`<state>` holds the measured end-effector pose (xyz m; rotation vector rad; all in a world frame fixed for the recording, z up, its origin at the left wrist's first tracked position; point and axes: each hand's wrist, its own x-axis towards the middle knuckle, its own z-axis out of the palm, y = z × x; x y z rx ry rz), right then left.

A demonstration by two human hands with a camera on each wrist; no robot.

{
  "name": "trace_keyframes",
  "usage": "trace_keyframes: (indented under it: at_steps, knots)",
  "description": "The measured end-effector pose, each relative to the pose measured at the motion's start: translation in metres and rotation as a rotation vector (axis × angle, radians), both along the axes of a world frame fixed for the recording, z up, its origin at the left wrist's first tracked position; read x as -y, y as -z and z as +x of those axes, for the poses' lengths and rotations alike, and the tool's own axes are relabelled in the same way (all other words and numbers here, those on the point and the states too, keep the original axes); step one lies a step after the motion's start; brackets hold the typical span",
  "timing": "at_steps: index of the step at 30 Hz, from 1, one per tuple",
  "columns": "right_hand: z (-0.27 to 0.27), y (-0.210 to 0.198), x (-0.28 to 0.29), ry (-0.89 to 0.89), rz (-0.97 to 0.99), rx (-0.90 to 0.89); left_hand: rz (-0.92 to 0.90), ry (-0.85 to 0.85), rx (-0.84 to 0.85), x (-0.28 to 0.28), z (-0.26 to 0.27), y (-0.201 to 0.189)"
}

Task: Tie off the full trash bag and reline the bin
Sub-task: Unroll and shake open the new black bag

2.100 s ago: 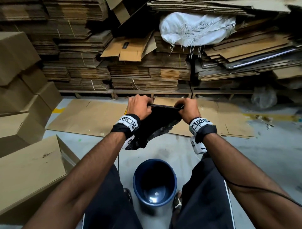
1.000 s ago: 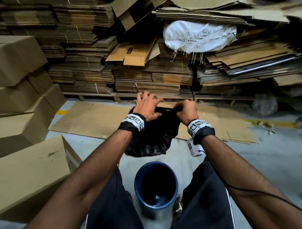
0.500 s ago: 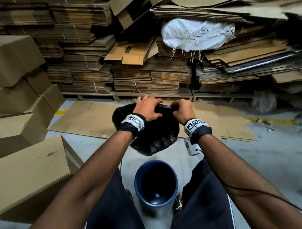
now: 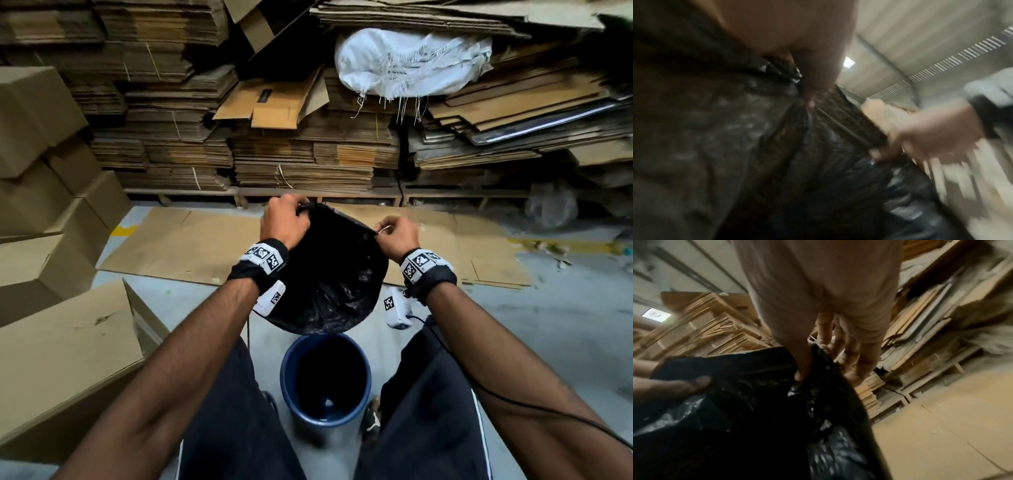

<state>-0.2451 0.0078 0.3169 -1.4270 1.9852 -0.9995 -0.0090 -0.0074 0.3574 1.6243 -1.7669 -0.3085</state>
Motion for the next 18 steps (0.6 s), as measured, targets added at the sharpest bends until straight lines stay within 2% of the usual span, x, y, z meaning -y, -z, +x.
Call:
trace_keyframes:
  at_steps: [3, 8, 11, 13, 16, 18]
  knots:
    - [-0.003, 0.008, -0.003, 0.014, 0.036, 0.108, 0.047, -0.113, -0.206, 0.007, 0.011, 0.006]
    - [-0.004, 0.019, -0.008, 0.075, 0.113, 0.164, 0.134, -0.193, -0.403, 0.014, 0.027, 0.019]
    - [0.003, 0.018, -0.008, 0.146, 0.005, 0.166, 0.183, -0.210, -0.513, 0.014, 0.031, 0.028]
    - [0.008, 0.016, -0.009, 0.161, -0.077, 0.111, 0.165, -0.157, -0.434, 0.011, 0.035, 0.032]
    - [0.010, 0.002, -0.013, 0.117, -0.135, 0.085, 0.111, -0.006, -0.146, 0.004, 0.044, 0.033]
    - [0.005, -0.004, -0.012, 0.042, -0.151, 0.107, 0.110, 0.034, -0.077, -0.002, 0.051, 0.035]
